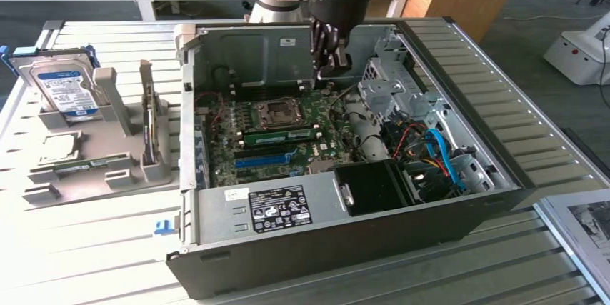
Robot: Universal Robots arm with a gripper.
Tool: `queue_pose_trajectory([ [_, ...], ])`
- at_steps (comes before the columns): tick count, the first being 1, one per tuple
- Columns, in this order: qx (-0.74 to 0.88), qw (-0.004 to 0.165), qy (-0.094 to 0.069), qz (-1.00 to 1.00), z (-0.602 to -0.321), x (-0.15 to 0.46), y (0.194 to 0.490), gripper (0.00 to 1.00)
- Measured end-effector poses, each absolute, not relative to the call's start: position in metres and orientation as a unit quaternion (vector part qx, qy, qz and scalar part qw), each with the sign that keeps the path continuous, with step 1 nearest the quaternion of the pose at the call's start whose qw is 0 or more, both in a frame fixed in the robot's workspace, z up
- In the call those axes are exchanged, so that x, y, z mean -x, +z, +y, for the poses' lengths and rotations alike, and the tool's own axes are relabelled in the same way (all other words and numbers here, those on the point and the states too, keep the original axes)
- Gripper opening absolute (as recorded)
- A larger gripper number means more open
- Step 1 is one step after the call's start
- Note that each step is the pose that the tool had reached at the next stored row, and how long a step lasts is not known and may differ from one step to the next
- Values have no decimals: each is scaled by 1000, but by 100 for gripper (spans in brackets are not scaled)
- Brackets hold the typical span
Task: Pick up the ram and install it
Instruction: 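Press down the ram until it locks into place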
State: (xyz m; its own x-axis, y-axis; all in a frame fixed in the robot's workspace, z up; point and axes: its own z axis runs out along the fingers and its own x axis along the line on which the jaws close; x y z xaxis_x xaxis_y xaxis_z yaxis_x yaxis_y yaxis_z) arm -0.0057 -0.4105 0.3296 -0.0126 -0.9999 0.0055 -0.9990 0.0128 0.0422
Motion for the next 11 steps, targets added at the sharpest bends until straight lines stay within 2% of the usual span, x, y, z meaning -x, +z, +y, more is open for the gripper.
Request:
queue_pose_trajectory([
  [11,-702,17,-13,-711,-411,0,330,11],
])
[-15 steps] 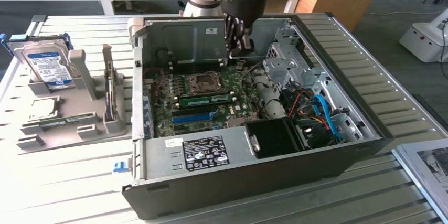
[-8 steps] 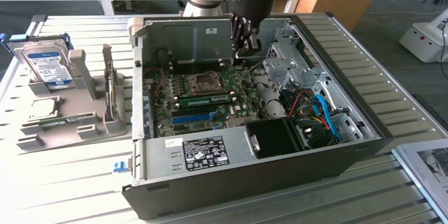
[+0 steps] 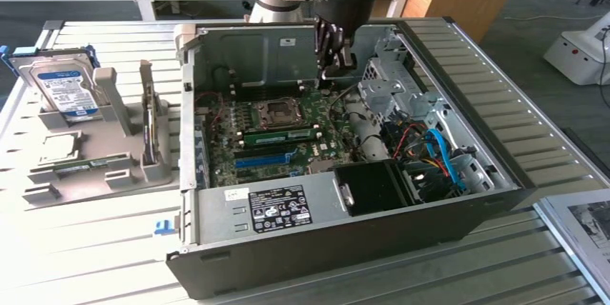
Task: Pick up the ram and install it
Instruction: 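Press down the ram until it locks into place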
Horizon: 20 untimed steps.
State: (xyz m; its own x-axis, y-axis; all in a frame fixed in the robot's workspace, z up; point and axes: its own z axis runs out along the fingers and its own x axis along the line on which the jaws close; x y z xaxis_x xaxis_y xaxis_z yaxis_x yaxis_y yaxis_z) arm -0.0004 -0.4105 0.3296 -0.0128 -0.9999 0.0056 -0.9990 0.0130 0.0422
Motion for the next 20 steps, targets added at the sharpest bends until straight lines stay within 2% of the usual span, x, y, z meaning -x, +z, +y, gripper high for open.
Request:
queue_pose_trajectory([
  [20,-702,16,-14,-711,-411,0,305,11],
])
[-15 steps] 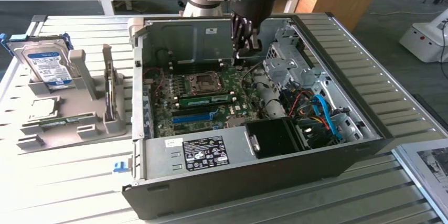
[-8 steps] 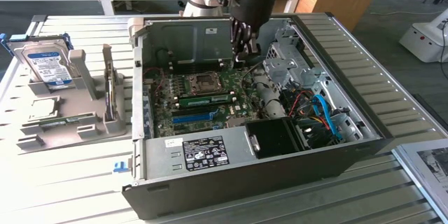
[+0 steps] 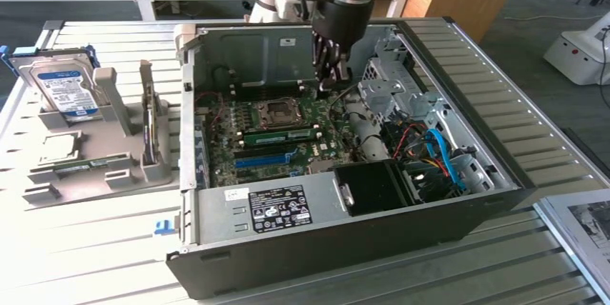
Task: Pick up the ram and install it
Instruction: 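Press down the ram until it locks into place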
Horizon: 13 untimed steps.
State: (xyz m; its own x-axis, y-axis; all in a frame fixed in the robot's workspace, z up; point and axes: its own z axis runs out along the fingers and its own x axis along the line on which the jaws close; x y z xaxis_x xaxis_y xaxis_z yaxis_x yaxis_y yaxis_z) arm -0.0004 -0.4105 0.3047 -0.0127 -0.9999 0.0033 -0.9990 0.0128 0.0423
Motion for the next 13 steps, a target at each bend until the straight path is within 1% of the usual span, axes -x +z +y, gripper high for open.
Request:
queue_pose_trajectory([
  [13,-702,16,-14,-711,-411,0,282,11],
])
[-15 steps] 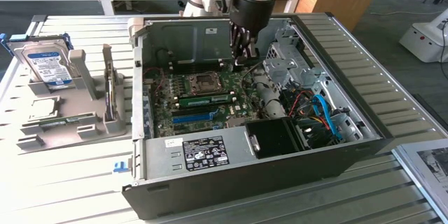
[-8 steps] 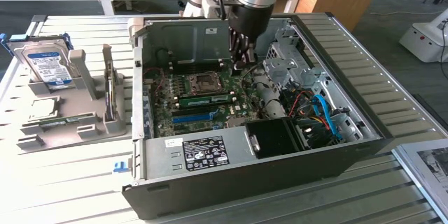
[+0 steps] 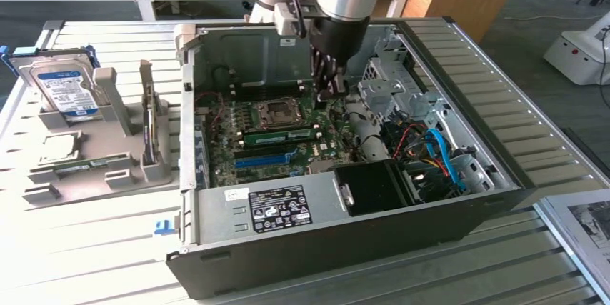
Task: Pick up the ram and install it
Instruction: 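Press down the ram until it locks into place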
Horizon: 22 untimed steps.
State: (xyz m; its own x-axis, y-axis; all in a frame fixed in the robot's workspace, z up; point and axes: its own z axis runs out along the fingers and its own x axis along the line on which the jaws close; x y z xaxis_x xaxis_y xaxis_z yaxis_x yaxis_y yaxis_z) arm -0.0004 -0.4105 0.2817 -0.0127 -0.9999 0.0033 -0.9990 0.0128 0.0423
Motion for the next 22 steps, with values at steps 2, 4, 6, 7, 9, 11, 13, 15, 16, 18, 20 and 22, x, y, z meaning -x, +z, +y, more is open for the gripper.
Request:
queue_pose_trajectory([
  [2,-702,16,-14,-711,-411,0,278,11],
  [4,-702,16,-14,-711,-411,0,275,11],
  [6,-702,16,-14,-711,-410,0,272,11],
  [7,-702,16,-14,-711,-411,0,271,11],
  [9,-702,16,-14,-711,-411,0,268,11],
  [11,-702,16,-14,-711,-411,0,264,11],
  [13,-702,16,-14,-711,-411,0,261,11],
  [15,-702,16,-14,-711,-411,0,258,11],
  [16,-702,16,-14,-711,-411,0,256,11],
  [18,-702,16,-14,-711,-411,0,253,11],
  [20,-702,16,-14,-711,-411,0,251,11],
  [22,-702,16,-14,-711,-411,0,248,11],
])
